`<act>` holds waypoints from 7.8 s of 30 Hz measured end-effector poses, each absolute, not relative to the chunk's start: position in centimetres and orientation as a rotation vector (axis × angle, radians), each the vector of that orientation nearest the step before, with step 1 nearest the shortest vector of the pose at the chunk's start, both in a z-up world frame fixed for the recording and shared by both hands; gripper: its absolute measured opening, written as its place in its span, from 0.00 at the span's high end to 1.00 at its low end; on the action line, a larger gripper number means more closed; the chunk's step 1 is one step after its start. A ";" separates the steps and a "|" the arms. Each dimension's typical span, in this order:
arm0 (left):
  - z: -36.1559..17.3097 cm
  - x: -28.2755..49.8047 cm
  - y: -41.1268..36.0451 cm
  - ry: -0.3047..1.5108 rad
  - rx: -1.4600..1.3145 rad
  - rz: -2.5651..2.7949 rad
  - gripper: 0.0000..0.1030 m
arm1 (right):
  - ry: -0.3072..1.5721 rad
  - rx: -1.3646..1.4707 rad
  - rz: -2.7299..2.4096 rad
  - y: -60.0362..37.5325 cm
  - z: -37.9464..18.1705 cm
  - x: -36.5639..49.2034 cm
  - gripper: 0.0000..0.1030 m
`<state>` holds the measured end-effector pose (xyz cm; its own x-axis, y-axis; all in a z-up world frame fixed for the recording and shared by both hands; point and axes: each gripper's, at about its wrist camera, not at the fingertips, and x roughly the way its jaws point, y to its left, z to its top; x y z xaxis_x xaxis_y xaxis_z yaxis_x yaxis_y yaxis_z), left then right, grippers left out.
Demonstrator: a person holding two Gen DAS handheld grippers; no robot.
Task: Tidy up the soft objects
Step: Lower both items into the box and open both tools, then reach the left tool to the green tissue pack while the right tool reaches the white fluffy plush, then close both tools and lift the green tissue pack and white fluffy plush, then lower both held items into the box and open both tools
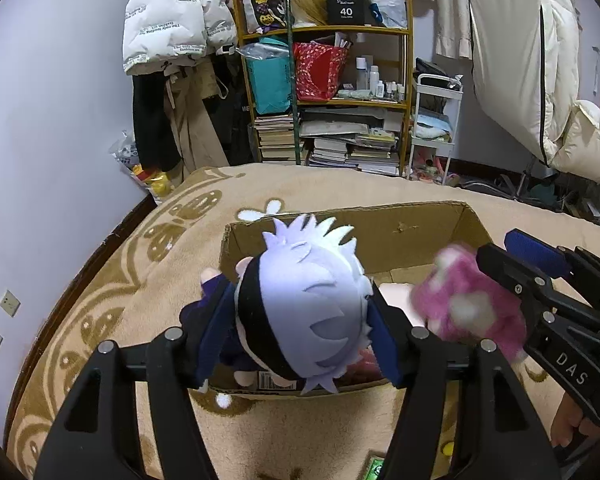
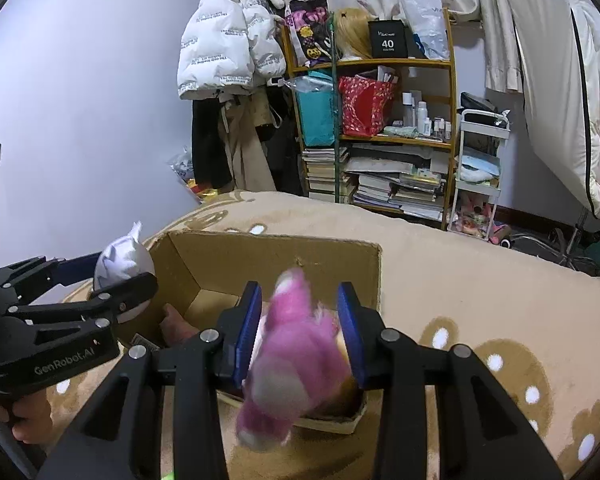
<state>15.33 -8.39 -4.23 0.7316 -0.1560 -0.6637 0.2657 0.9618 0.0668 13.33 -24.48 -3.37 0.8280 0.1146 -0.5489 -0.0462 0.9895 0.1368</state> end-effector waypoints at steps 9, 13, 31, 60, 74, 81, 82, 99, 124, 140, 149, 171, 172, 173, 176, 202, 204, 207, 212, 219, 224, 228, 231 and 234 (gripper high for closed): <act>-4.4 15.3 -8.2 0.733 0.165 -0.218 0.26 | 0.594 0.108 0.097 -23.9 -3.4 13.1 0.57; -4.3 15.0 -7.8 0.750 0.156 -0.207 0.21 | 0.563 0.124 0.094 -23.9 -2.7 12.4 0.46; -1.4 8.9 -7.1 0.769 0.242 -0.176 0.04 | 0.586 0.162 0.065 -24.7 0.0 8.1 0.00; -7.1 7.3 -8.6 1.077 0.244 -0.253 0.04 | 0.970 0.312 0.043 -26.6 -6.0 4.7 0.00; -12.0 7.5 -11.1 1.209 0.317 -0.334 0.05 | 1.169 0.464 0.030 -27.5 -11.9 6.8 0.06; -14.0 7.8 -12.0 1.266 0.346 -0.351 0.05 | 1.249 0.492 0.017 -27.5 -13.8 7.3 0.09; -14.2 7.8 -12.1 1.271 0.348 -0.353 0.05 | 1.255 0.491 0.017 -27.4 -14.0 7.3 0.09; -17.8 8.1 -12.9 1.336 0.388 -0.347 0.17 | 1.359 0.466 0.037 -26.5 -16.4 7.9 0.57; -13.6 7.7 -9.4 1.192 0.313 -0.306 0.50 | 1.040 0.328 0.158 -23.6 -10.0 7.1 0.63; -3.1 7.2 -5.5 0.734 0.205 -0.165 0.50 | 0.653 0.240 0.175 -23.2 -1.7 5.4 0.63; -0.1 9.4 -5.8 0.628 0.192 -0.181 0.50 | 0.577 0.209 0.171 -23.4 0.7 7.8 0.63; -1.2 14.6 -6.3 0.636 0.211 -0.171 0.50 | 0.544 0.151 0.191 -23.0 0.6 12.9 0.62; -1.2 14.8 -6.4 0.638 0.212 -0.172 0.50 | 0.546 0.149 0.193 -23.0 0.6 13.0 0.62; -1.3 15.0 -6.4 0.642 0.209 -0.174 0.50 | 0.544 0.150 0.193 -23.0 0.6 13.2 0.62; -1.6 15.5 -6.4 0.656 0.197 -0.183 0.50 | 0.536 0.155 0.201 -23.1 0.5 13.8 0.62; -4.3 17.3 -7.0 0.727 0.188 -0.212 0.48 | 0.607 0.170 0.244 -23.0 -2.9 15.7 0.59; -4.3 17.2 -7.1 0.720 0.189 -0.209 0.46 | 0.607 0.165 0.247 -22.9 -3.1 15.6 0.59; -4.4 17.3 -7.2 0.722 0.191 -0.206 0.44 | 0.613 0.160 0.252 -22.8 -3.3 15.5 0.59; -4.6 17.0 -6.8 0.733 0.188 -0.191 0.35 | 0.614 0.164 0.254 -22.9 -3.4 15.4 0.58; -4.1 15.6 -6.3 0.725 0.220 -0.159 0.32 | 0.591 0.177 0.250 -23.1 -2.8 14.3 0.43; -3.0 14.3 -5.4 0.697 0.222 -0.132 0.23 | 0.570 0.194 0.241 -23.5 -1.7 13.5 0.28; -2.0 12.9 -4.4 0.678 0.206 -0.120 0.18 | 0.544 0.184 0.212 -23.8 -0.6 12.4 0.14; -1.3 12.0 -3.7 0.663 0.192 -0.108 0.16 | 0.534 0.184 0.200 -24.0 0.0 11.8 0.08; -0.5 10.9 -2.8 0.655 0.171 -0.091 0.08 | 0.530 0.193 0.181 -24.2 0.5 11.1 0.00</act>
<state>10.92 -2.75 -0.53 0.7898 -0.0304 -0.6126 0.1383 0.9819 0.1295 11.13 -24.24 0.49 0.8478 0.2202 -0.4824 -0.1210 0.9660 0.2284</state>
